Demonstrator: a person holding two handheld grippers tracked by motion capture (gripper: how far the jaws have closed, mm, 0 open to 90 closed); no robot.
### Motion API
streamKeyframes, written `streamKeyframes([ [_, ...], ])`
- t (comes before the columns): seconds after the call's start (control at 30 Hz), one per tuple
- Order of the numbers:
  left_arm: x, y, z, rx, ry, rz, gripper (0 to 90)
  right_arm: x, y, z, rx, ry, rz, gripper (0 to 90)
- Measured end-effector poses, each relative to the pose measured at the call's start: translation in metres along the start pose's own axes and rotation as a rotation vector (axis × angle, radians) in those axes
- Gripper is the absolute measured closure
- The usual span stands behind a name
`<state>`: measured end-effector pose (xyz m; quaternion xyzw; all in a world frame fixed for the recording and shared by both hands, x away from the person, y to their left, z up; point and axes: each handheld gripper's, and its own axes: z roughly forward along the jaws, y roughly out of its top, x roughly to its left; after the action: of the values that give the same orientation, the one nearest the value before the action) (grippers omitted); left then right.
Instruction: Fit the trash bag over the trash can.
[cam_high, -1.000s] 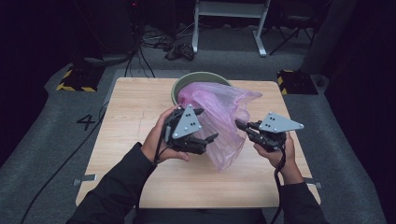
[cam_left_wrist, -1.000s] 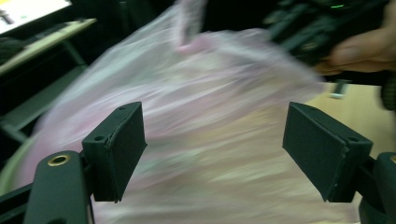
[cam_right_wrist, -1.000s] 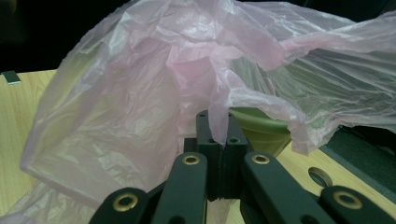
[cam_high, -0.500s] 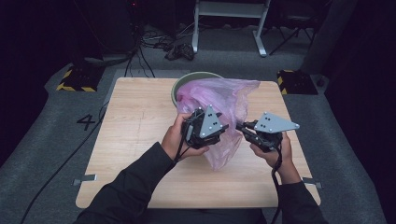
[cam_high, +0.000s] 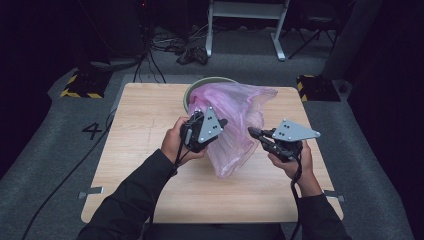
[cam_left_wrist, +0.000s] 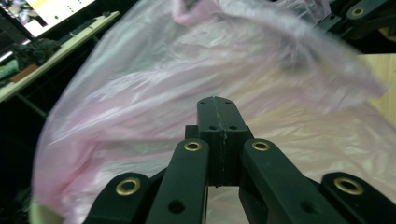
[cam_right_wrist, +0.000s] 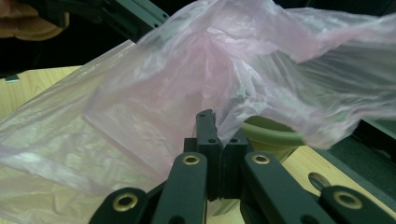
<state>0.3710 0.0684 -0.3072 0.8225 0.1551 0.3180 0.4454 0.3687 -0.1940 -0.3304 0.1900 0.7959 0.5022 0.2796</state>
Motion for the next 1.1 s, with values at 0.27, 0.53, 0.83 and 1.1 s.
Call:
streamKeyframes([
  [0.27,-0.026,0.013,-0.012,-0.049,-0.107,-0.072,34.2,0.002,0.003,0.002,0.001,-0.006,-0.009,89.8],
  [0.53,-0.038,0.025,0.004,-0.043,-0.073,-0.155,23.3,0.003,0.003,0.003,0.005,-0.010,-0.014,89.8],
  [0.83,-0.026,0.021,0.021,-0.013,0.024,-0.141,69.5,0.005,0.000,0.000,0.002,-0.009,-0.025,89.8],
  [1.1,-0.012,0.011,0.021,0.014,0.054,-0.100,90.0,0.004,-0.002,0.000,0.002,-0.013,-0.020,89.8],
])
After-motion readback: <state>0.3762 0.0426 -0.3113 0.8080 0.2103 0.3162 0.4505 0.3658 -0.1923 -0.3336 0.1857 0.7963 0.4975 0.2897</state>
